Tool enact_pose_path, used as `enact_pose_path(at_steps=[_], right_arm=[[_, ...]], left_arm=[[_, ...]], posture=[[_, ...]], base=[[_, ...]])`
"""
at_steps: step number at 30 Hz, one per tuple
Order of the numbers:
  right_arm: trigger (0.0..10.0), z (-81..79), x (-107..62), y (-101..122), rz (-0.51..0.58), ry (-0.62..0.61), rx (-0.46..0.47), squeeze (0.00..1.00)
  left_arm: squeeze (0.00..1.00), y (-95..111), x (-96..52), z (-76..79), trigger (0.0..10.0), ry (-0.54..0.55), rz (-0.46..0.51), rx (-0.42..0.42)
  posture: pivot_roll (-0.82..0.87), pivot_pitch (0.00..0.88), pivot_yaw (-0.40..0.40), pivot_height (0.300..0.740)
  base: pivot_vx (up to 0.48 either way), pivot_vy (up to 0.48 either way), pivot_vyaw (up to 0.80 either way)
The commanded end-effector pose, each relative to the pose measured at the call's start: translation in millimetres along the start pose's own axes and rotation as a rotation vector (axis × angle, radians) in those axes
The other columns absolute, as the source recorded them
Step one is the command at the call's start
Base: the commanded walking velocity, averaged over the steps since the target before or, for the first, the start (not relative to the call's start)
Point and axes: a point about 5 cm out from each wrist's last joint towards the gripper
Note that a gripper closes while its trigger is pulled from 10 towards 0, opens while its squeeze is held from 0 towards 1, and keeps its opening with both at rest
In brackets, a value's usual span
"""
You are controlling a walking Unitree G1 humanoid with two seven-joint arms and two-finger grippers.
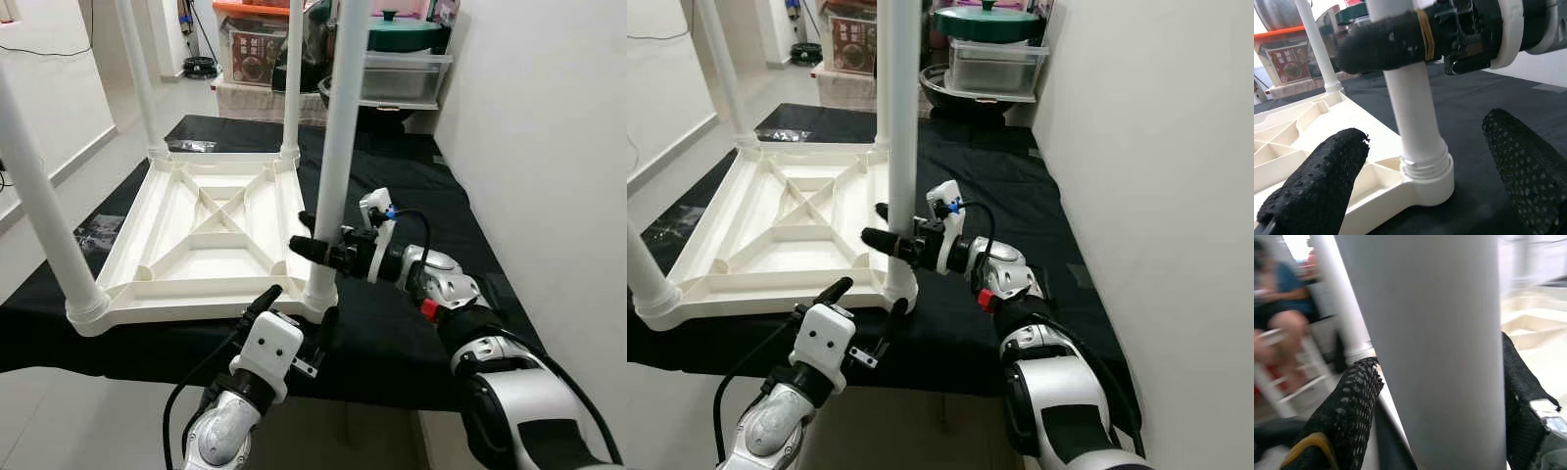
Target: Building children table
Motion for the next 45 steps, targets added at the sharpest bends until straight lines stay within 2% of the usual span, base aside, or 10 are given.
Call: enact_pose_path(at_steps=[1,5,6,9,27,34,35,38,39,45], right_arm=[[10.0,-10.6,16.4,12.8,0.041,0.161,-0.022,0.00],[8.8,-15.9,23.3,13.7,0.050,0.231,-0.006,0.00],[0.0,-15.4,26.9,12.5,0.036,0.200,-0.019,0.00],[0.0,-13.4,29.4,10.9,0.023,0.152,-0.012,0.00],[0.0,44.0,-22.8,-17.1,-0.294,-1.263,0.061,0.00],[0.0,36.1,-22.3,-19.2,-0.244,-1.527,0.148,0.00],[10.0,34.5,-13.6,-13.9,-0.211,-1.495,0.130,0.00],[10.0,31.3,7.3,2.2,-0.097,-1.343,0.053,0.00],[10.0,29.8,12.5,5.7,-0.054,-1.265,0.025,1.00],[10.0,28.6,15.8,7.8,-0.030,-1.219,0.007,1.00]], left_arm=[[0.00,-3.7,-1.5,1.1,10.0,0.000,-0.019,0.012],[0.00,-4.5,-1.7,1.6,10.0,-0.001,-0.021,0.012],[0.00,-4.5,-1.7,1.7,10.0,0.000,-0.021,0.013],[0.00,-4.5,-1.6,1.8,10.0,0.001,-0.020,0.013],[0.00,-3.7,0.3,0.4,10.0,-0.001,-0.023,0.019],[0.00,-3.6,0.8,0.3,10.0,-0.001,-0.022,0.022],[0.00,-3.7,0.9,0.2,10.0,-0.001,-0.022,0.022],[0.00,-3.9,1.0,-0.3,10.0,0.002,-0.024,0.020],[0.00,-4.0,1.1,-0.6,10.0,0.003,-0.024,0.020],[0.00,-4.0,1.2,-0.7,10.0,0.003,-0.024,0.019]], posture=[[0.10,0.014,-0.110,0.740],[0.10,0.006,-0.114,0.740],[0.10,0.007,-0.114,0.740],[0.10,0.004,-0.115,0.740],[0.08,0.029,-0.105,0.740],[0.08,0.032,-0.106,0.740],[0.08,0.033,-0.106,0.740],[0.08,0.033,-0.106,0.740],[0.08,0.035,-0.105,0.740],[0.08,0.035,-0.105,0.740]], base=[[0.000,0.000,0.00],[0.000,0.000,0.00],[0.000,0.000,0.00],[0.000,0.000,0.00],[0.000,0.000,0.00],[0.000,0.000,0.00],[0.000,0.000,0.00],[0.000,0.000,0.00],[0.000,0.000,0.00],[0.000,0.000,0.00]])
Point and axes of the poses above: a point about 5 cm out from each wrist's last joint towards the gripper, its own x axis pointing out of the wrist towards the gripper, its own y axis along the axis of the wrist's last joint, z = x × y, and after that the axes turned 14 degrees about -x, right-handed
